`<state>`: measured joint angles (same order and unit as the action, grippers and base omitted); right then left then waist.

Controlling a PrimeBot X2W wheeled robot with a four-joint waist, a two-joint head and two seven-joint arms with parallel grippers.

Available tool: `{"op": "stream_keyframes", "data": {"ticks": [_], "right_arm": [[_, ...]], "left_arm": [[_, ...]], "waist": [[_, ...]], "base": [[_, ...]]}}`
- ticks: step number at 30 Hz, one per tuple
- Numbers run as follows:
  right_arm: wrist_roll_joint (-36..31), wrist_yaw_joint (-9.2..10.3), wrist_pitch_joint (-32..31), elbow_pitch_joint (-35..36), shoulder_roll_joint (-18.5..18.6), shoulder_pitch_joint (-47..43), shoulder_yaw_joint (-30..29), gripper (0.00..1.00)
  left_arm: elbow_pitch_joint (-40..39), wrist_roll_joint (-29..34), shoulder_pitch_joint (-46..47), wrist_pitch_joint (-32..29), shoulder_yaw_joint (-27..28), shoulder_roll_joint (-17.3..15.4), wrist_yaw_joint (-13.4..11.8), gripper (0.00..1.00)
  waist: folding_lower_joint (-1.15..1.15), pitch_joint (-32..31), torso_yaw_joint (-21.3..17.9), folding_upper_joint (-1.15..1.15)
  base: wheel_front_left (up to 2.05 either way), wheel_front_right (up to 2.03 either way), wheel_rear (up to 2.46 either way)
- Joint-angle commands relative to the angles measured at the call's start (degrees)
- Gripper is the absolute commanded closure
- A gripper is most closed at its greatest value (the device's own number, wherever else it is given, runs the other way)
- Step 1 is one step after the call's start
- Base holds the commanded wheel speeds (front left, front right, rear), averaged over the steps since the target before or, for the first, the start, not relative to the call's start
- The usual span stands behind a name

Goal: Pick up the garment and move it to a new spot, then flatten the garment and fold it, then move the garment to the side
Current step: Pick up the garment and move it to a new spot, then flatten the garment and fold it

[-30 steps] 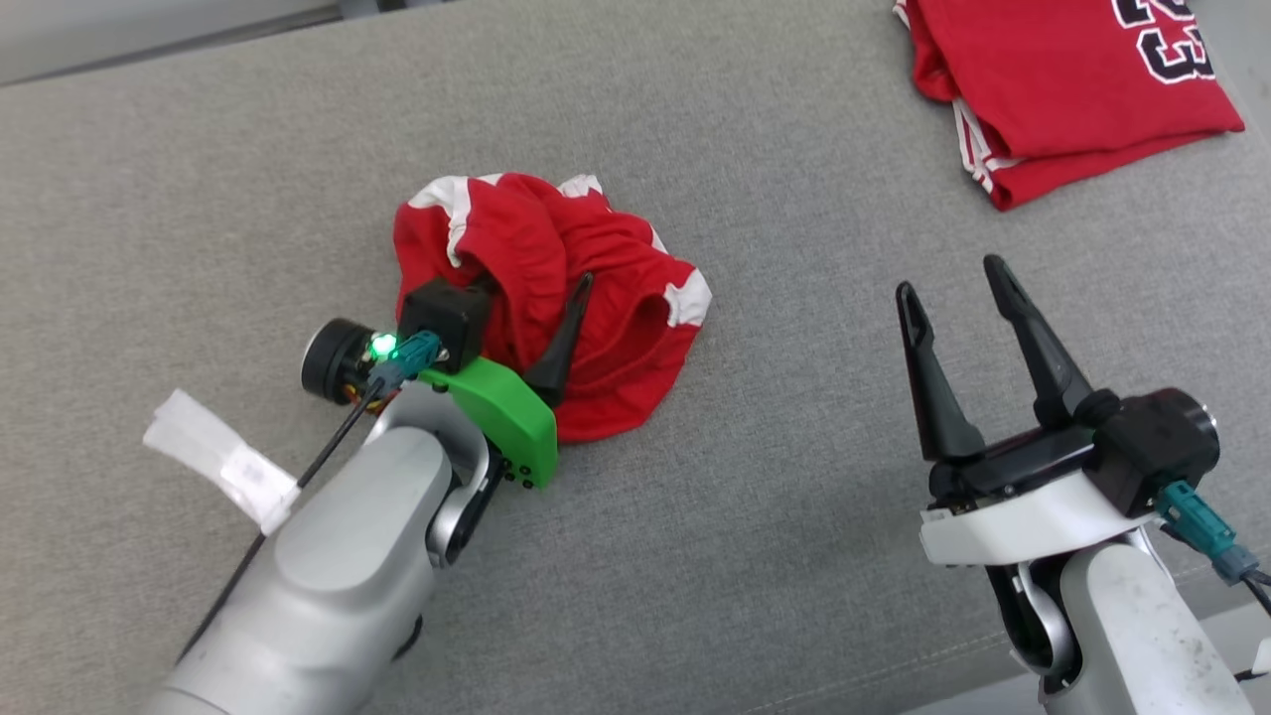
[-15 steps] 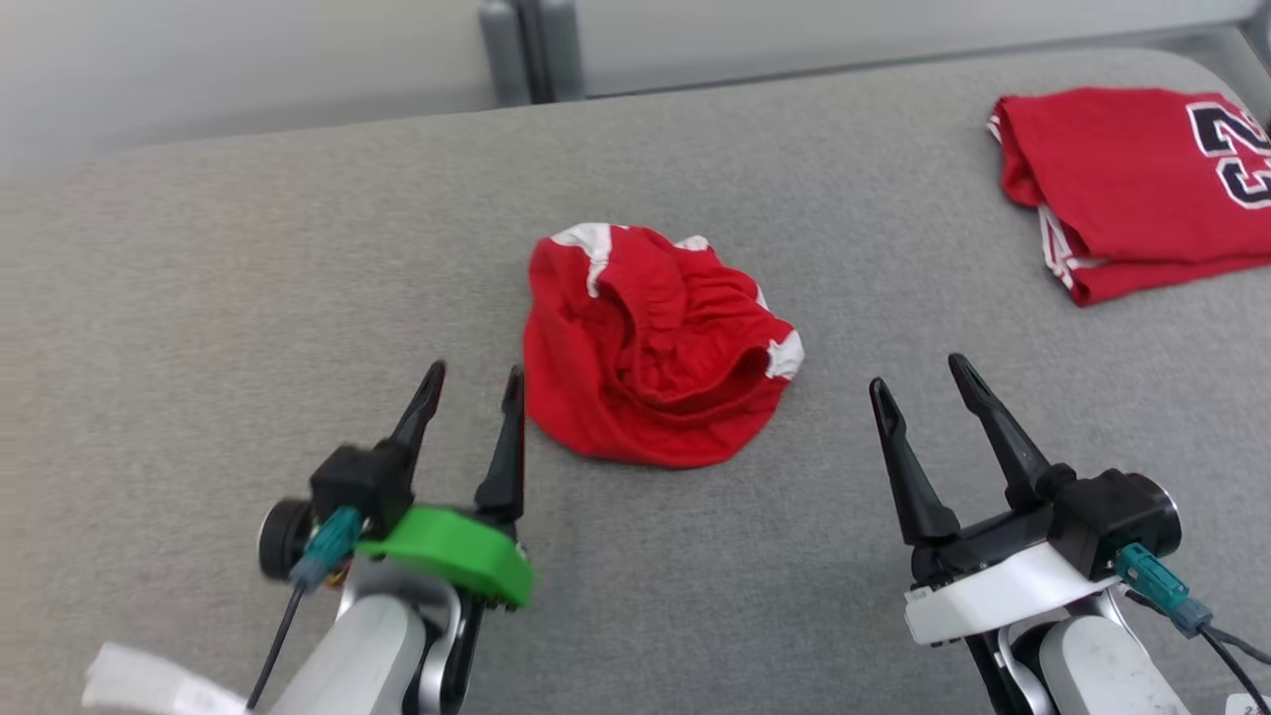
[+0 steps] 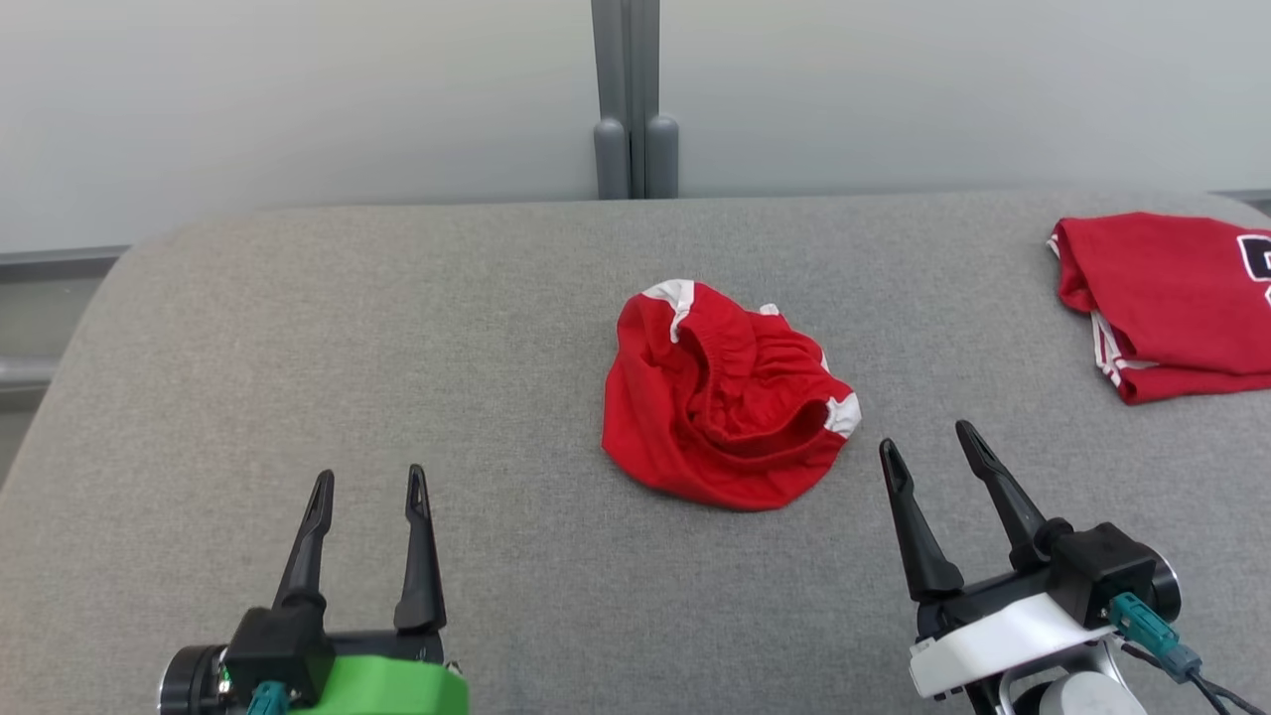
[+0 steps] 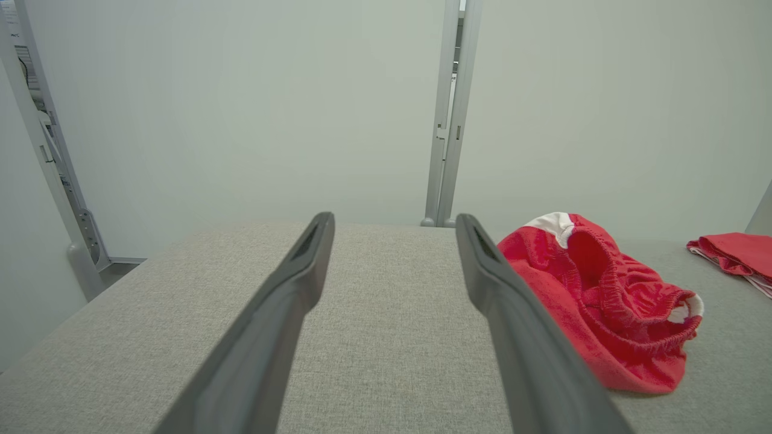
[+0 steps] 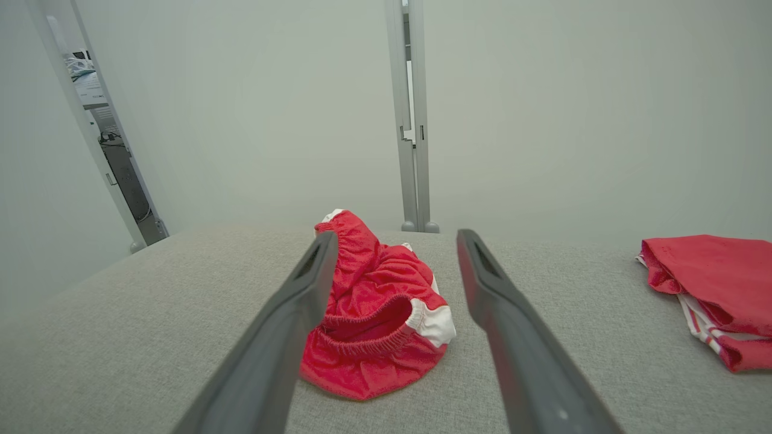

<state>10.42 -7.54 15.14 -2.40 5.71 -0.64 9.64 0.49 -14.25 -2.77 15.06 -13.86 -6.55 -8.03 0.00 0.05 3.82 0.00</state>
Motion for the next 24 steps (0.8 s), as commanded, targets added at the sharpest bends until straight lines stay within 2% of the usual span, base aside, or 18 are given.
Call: {"op": "stream_keyframes", "data": {"ticks": [1,6,13,24], "right_arm": [[-0.2,0.11,0.0,-0.1,-0.2,-0.9,-0.3,0.00],[-0.8,0.11,0.0,-0.5,-1.0,-2.5,-1.3,0.00],[-0.5,0.11,0.0,-2.2,-1.6,-5.9,-3.1,0.00],[-0.5,0.11,0.0,-2.9,-2.1,-6.7,-3.7,0.00]], "left_arm": [[-1.1,0.9,-1.7,0.1,0.7,0.5,0.5,0.00],[-5.2,5.8,-5.8,0.1,2.4,1.7,3.1,0.00],[-6.6,7.9,-9.5,0.1,3.8,3.1,5.7,0.00],[-5.5,9.1,-10.4,0.1,4.2,3.6,7.4,0.00]], "waist": [[0.00,-1.8,1.0,0.00],[0.00,-2.9,0.9,0.00],[0.00,-3.8,1.3,0.00],[0.00,-3.4,0.5,0.00]], "base": [[0.00,0.00,0.00],[0.00,0.00,0.00],[0.00,0.00,0.00],[0.00,0.00,0.00]]}}
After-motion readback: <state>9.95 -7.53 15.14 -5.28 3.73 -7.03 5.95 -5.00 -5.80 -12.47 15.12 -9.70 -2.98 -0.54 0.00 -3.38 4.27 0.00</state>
